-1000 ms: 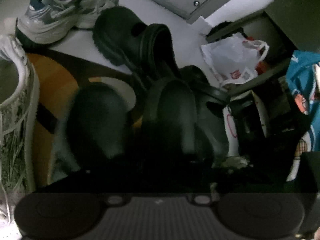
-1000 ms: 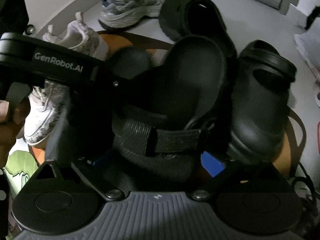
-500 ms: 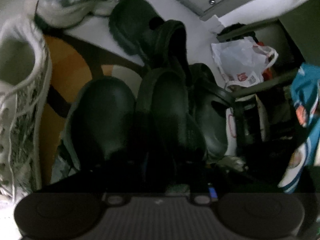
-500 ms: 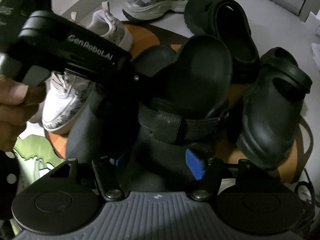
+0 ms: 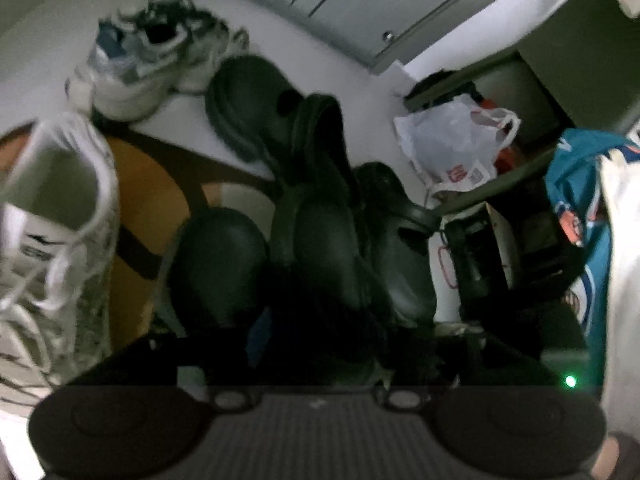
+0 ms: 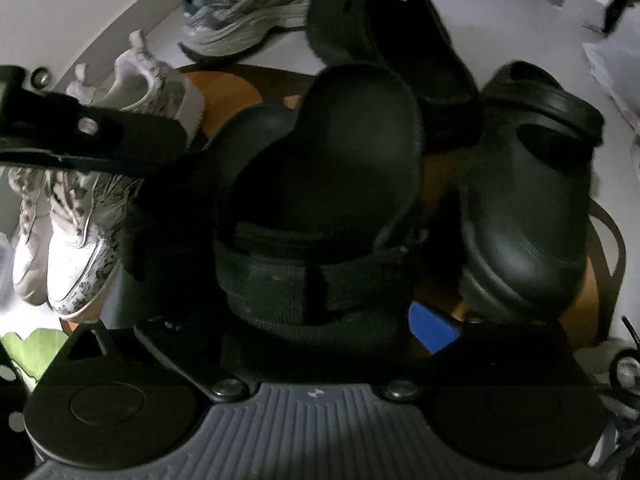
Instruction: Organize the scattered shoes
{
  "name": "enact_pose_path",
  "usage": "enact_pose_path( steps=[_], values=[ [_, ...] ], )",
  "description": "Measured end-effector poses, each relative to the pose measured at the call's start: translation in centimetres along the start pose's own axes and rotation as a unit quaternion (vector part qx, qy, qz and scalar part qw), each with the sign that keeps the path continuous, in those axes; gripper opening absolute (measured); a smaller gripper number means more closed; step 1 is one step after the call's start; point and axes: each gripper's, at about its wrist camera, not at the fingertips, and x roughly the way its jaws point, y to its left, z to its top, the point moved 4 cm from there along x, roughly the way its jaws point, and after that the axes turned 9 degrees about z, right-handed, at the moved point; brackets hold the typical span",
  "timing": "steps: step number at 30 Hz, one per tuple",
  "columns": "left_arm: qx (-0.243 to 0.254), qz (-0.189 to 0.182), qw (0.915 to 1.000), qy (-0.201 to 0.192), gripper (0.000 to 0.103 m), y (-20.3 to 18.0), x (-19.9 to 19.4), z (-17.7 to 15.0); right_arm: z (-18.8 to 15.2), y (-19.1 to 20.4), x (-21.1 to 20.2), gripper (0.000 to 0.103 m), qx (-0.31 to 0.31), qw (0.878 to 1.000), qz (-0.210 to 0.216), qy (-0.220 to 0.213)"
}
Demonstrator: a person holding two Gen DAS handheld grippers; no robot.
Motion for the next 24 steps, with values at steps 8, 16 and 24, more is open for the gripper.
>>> enact_pose_path(
  steps=[8,16,24],
  values=[
    [0.024,0.034,0.9991,-0.008,0.066,1.1,-0.5,-2.5,0.3,-0.4,1.2,0.103,0.009,1.0,-0.03,-0.002],
    [0.027,0.041,0.9988,0.007,0.066,1.8,0.2,-3.6,-0.5,0.2,0.9,0.094,0.035,0.997,-0.033,0.065],
    [0.008,0.056,0.9984,0.004,0.066,3.4,-0.1,-4.0,-0.2,-0.3,1.2,0.092,0.089,0.991,-0.069,0.07]
  ],
)
